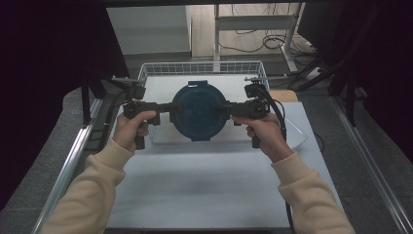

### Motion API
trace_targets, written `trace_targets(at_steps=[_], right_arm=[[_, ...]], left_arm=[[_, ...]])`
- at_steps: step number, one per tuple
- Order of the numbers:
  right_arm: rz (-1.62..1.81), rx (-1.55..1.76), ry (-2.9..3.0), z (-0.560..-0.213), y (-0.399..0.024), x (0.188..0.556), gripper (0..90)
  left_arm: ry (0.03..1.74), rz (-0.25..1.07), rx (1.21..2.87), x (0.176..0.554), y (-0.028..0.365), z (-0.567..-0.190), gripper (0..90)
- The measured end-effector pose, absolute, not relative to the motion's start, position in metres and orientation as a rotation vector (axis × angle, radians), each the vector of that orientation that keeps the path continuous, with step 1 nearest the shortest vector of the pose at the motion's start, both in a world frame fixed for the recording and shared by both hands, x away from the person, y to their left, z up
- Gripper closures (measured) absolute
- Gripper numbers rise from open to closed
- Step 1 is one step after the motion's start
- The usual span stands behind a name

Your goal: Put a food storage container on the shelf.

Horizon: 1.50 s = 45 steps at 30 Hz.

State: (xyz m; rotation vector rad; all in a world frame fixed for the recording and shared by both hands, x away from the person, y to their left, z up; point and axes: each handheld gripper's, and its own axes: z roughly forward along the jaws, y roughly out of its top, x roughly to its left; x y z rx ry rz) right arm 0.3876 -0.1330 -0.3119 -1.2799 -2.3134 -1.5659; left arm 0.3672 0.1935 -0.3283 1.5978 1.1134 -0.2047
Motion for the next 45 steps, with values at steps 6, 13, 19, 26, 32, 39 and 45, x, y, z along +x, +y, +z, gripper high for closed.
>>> trace_targets(at_steps=[6,13,19,26,32,39,45], right_arm=[[-1.547,-1.291,-2.323,-0.304,-0.132,0.398,36.9],[-1.542,-1.297,-2.33,-0.294,-0.133,0.409,37.0],[-1.537,-1.302,-2.331,-0.285,-0.134,0.419,37.0],[-1.531,-1.316,-2.319,-0.278,-0.135,0.434,37.0],[-1.522,-1.321,-2.316,-0.272,-0.135,0.451,37.2],[-1.508,-1.333,-2.295,-0.272,-0.133,0.475,37.2],[-1.488,-1.349,-2.28,-0.278,-0.129,0.488,37.3]], left_arm=[[1.109,-0.214,1.599,0.378,0.194,-0.324,45.2],[1.104,-0.232,1.601,0.391,0.194,-0.317,45.3],[1.11,-0.238,1.593,0.401,0.192,-0.31,45.3],[1.119,-0.265,1.596,0.42,0.192,-0.303,45.3],[1.129,-0.287,1.589,0.437,0.192,-0.299,45.2],[1.156,-0.308,1.585,0.46,0.195,-0.301,45.1],[1.185,-0.319,1.578,0.471,0.197,-0.305,44.4]])
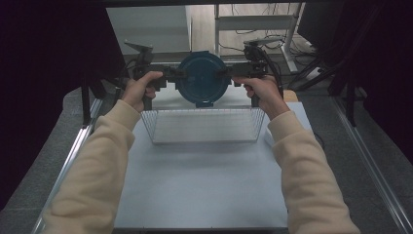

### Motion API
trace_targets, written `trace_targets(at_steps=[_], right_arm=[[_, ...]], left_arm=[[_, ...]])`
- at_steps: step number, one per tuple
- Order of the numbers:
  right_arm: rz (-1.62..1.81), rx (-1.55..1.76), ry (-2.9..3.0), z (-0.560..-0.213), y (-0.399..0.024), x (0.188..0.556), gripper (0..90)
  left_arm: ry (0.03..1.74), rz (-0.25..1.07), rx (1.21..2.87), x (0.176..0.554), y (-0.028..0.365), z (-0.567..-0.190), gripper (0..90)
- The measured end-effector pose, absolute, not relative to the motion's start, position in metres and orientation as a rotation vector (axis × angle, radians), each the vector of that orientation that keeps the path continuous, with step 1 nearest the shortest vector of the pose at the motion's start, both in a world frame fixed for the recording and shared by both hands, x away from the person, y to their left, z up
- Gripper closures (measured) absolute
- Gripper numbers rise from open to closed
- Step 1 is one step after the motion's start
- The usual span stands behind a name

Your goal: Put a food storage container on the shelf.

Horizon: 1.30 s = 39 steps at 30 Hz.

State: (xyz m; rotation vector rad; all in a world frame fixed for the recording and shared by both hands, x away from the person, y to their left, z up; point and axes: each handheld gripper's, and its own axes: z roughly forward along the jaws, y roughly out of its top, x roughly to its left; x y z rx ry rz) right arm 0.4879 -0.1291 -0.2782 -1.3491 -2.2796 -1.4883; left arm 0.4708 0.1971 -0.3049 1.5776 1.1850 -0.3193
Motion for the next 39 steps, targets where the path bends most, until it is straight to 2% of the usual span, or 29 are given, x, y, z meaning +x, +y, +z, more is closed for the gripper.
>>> trace_targets(at_steps=[10,22,26,33,37,39], right_arm=[[-1.457,-1.382,-2.241,-0.284,-0.128,0.5,37.6],[-1.411,-1.519,-2.053,-0.304,-0.13,0.524,34.1],[-1.395,-1.58,-1.95,-0.316,-0.133,0.532,32.4],[-1.424,-1.603,-1.975,-0.315,-0.13,0.528,28.4],[-1.423,-1.608,-2.071,-0.31,-0.122,0.521,15.8],[-1.423,-1.604,-2.16,-0.305,-0.117,0.513,8.5]], left_arm=[[1.214,-0.334,1.573,0.484,0.198,-0.312,44.3],[1.311,-0.434,1.437,0.509,0.199,-0.334,45.0],[1.315,-0.419,1.428,0.511,0.195,-0.34,45.2],[1.303,-0.406,1.423,0.509,0.195,-0.341,44.4],[1.298,-0.341,1.457,0.506,0.195,-0.342,29.8],[1.285,-0.23,1.511,0.497,0.195,-0.336,24.3]])
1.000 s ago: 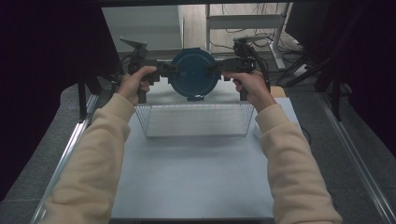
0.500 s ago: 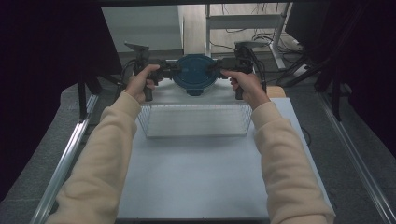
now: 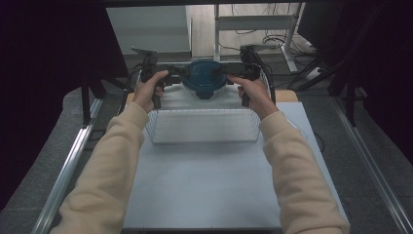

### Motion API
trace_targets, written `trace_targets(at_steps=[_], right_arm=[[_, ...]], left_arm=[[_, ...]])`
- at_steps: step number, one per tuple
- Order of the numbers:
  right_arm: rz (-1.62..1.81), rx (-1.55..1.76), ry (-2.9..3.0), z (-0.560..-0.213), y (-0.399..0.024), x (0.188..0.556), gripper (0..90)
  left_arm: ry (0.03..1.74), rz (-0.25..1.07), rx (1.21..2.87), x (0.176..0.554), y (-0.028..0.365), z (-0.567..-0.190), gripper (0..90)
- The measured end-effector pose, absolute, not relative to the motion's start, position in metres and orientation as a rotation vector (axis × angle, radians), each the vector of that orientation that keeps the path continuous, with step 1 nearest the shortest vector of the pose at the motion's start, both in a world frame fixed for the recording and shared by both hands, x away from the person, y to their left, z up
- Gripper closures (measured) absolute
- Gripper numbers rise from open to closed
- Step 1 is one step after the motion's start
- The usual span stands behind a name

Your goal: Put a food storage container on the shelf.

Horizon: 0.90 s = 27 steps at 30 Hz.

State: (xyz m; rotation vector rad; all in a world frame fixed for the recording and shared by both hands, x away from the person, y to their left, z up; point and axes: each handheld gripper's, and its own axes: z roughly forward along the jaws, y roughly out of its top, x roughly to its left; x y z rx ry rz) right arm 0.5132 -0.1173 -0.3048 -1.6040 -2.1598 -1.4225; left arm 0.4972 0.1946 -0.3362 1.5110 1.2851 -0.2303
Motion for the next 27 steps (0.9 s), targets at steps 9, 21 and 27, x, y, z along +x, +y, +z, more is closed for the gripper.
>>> trace_targets(at_steps=[9,21,27], right_arm=[[-1.68,-1.491,-2.433,-0.275,-0.128,0.453,2.9],[-1.761,-1.311,-2.595,-0.311,-0.183,0.374,8.0],[-1.84,-1.295,-2.514,-0.35,-0.203,0.336,11.2]], left_arm=[[1.158,0.072,1.596,0.439,0.197,-0.322,20.4],[1.033,0.171,1.669,0.345,0.206,-0.355,21.2],[1.002,0.195,1.723,0.306,0.201,-0.379,21.3]])
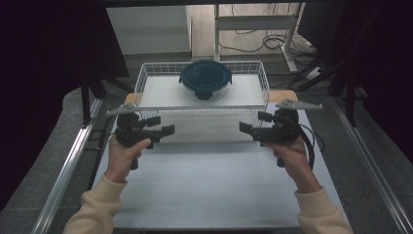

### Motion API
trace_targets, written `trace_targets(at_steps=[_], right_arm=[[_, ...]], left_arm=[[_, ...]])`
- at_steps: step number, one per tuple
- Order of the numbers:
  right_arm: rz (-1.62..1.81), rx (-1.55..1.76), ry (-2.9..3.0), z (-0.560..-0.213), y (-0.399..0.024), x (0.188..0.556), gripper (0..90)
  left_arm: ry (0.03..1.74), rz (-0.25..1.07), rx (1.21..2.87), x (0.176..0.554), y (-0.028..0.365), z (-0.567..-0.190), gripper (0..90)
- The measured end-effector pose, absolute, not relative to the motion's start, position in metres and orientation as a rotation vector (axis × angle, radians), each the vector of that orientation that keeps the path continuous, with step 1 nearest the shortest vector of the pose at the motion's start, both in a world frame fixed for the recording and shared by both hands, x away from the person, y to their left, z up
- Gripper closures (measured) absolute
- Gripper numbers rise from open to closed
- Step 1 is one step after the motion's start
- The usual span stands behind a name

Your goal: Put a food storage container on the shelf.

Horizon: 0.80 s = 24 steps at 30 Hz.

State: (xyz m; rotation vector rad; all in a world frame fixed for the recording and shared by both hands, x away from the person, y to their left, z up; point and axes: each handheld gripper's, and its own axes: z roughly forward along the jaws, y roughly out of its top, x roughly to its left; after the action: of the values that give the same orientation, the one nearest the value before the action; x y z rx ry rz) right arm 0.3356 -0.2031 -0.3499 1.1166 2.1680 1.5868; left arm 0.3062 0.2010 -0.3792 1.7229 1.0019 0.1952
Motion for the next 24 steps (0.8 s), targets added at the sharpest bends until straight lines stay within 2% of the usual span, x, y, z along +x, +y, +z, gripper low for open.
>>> trace_targets(at_steps=[8,17,24], right_arm=[[1.403,1.084,2.239,-0.395,-0.21,0.305,16.0],[1.279,1.119,2.332,-0.434,-0.209,0.296,18.7],[1.225,1.145,2.394,-0.455,-0.209,0.296,20.5]], left_arm=[[1.042,0.237,1.809,0.275,0.199,-0.425,22.2],[1.108,0.244,1.905,0.273,0.2,-0.463,22.3],[1.128,0.211,1.935,0.275,0.198,-0.475,22.3]])
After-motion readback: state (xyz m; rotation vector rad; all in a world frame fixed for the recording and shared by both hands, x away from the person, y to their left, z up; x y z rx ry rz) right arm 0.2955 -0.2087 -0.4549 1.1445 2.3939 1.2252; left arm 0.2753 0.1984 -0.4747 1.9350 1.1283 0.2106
